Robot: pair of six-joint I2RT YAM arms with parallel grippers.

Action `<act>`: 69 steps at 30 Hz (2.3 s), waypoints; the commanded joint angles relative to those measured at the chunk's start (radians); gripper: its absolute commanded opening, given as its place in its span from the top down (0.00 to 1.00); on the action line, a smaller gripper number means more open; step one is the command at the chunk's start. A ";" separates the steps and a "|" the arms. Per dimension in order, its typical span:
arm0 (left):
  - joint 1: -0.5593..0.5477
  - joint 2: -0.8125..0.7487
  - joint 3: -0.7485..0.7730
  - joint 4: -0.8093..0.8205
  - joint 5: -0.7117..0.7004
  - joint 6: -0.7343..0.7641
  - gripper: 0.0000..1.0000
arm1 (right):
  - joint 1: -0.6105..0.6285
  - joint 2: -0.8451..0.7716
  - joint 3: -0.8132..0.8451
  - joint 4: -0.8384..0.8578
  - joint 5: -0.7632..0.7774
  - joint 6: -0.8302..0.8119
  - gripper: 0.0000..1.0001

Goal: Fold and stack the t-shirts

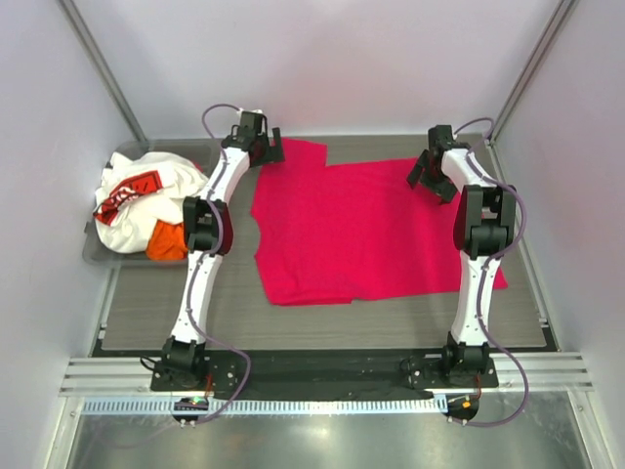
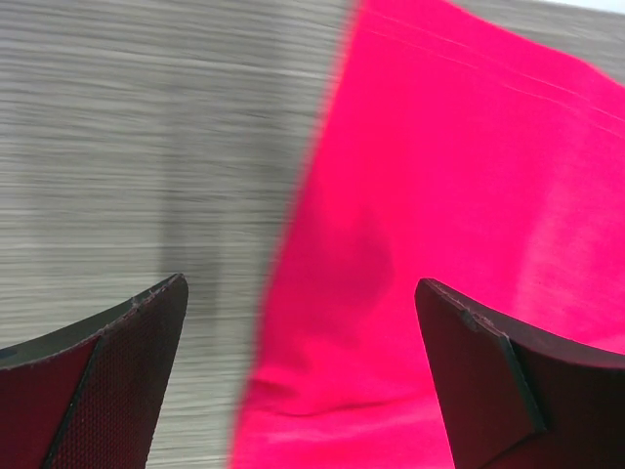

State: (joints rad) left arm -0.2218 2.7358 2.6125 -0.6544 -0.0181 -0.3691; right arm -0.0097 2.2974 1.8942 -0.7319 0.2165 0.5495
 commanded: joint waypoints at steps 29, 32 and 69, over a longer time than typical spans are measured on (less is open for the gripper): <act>-0.258 -1.668 -2.031 0.320 0.070 -0.516 0.16 | 0.358 -1.201 -1.132 0.104 -0.190 0.277 0.00; -0.263 -1.656 -2.082 0.360 0.073 -0.544 0.16 | 0.390 -1.202 -1.182 0.117 -0.189 0.296 0.00; -0.356 -0.993 -1.270 0.033 -0.038 -0.350 0.08 | 0.402 -1.208 -1.141 0.025 -0.097 0.237 0.00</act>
State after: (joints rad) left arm -0.5758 1.9125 1.3918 -0.5888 0.0254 -0.7422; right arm 0.3862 1.1236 0.7361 -0.6933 0.0917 0.8024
